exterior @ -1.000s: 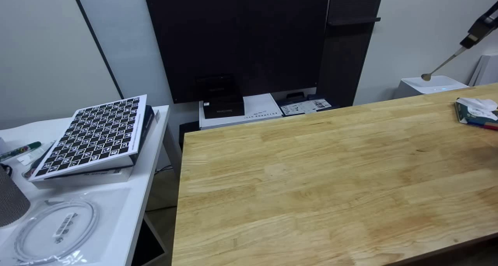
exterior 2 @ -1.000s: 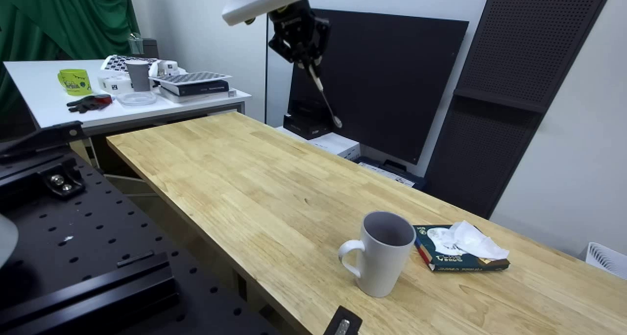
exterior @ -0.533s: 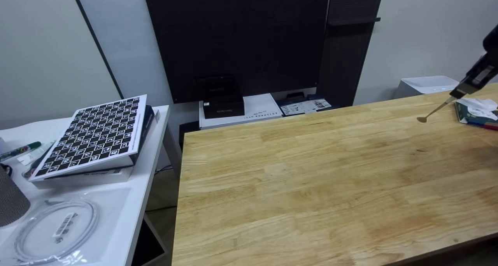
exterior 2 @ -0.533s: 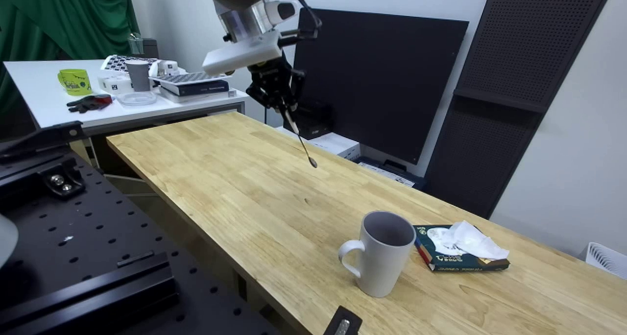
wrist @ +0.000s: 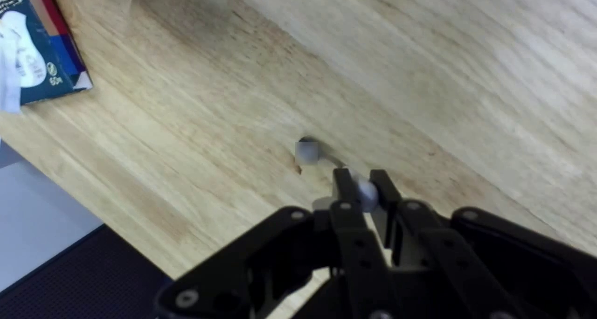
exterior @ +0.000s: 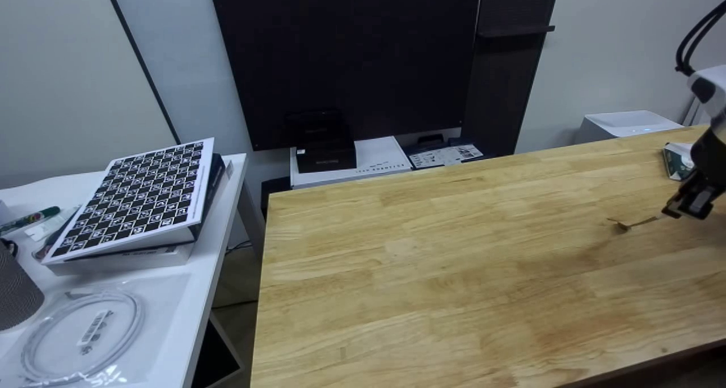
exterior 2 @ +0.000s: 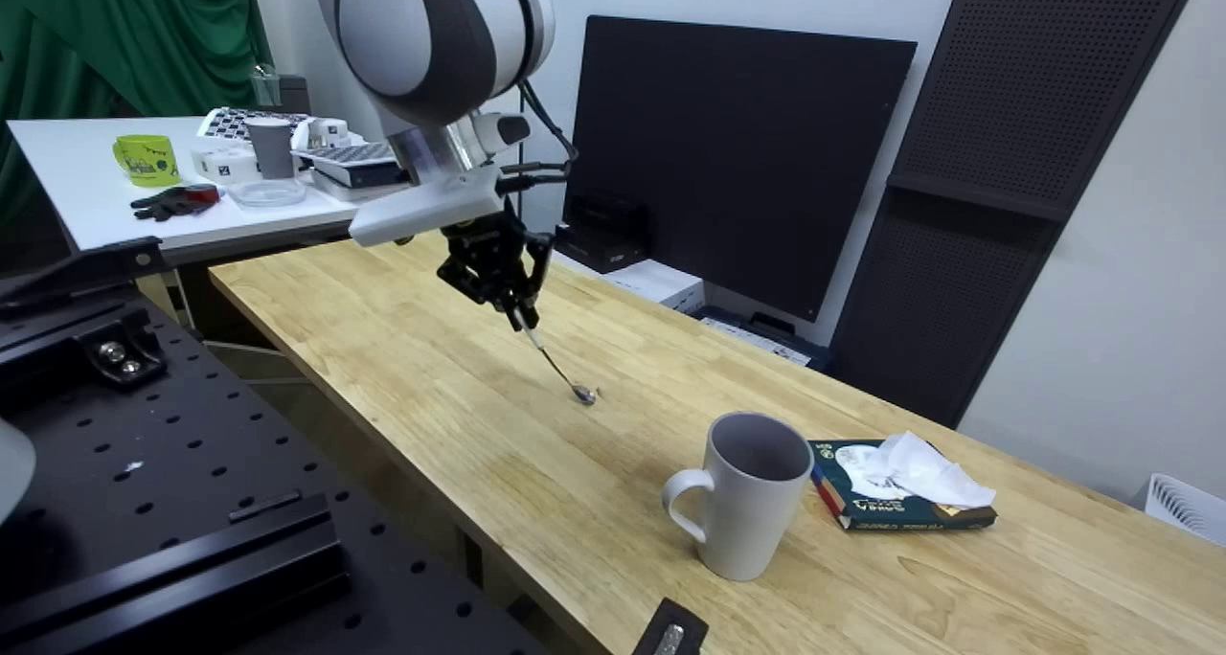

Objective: Remove the spoon from the mug cup

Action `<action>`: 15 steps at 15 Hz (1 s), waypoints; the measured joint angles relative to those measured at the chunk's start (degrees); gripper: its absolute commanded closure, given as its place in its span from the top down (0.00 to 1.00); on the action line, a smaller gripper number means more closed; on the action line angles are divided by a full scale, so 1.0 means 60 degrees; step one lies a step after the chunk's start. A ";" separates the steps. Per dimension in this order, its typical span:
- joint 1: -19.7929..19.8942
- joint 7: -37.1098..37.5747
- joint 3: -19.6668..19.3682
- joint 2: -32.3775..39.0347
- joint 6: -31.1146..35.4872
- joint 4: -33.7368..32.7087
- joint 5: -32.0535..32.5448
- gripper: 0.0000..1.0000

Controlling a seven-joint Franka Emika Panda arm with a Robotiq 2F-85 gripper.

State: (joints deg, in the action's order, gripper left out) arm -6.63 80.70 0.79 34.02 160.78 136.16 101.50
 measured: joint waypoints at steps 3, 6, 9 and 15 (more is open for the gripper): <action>-0.0016 -0.0649 -0.0032 0.0438 -0.0029 -0.0044 -0.1184 0.58; 0.0193 -0.1864 -0.0117 0.0702 0.0037 -0.0099 -0.2578 0.78; 0.0679 -0.3671 -0.0025 0.0689 0.0108 -0.0057 -0.4430 0.98; 0.4055 -0.8389 0.2853 -0.0137 -0.1812 0.0577 -0.9322 1.00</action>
State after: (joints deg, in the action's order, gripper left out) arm 17.70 30.37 17.91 33.20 149.91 139.62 45.57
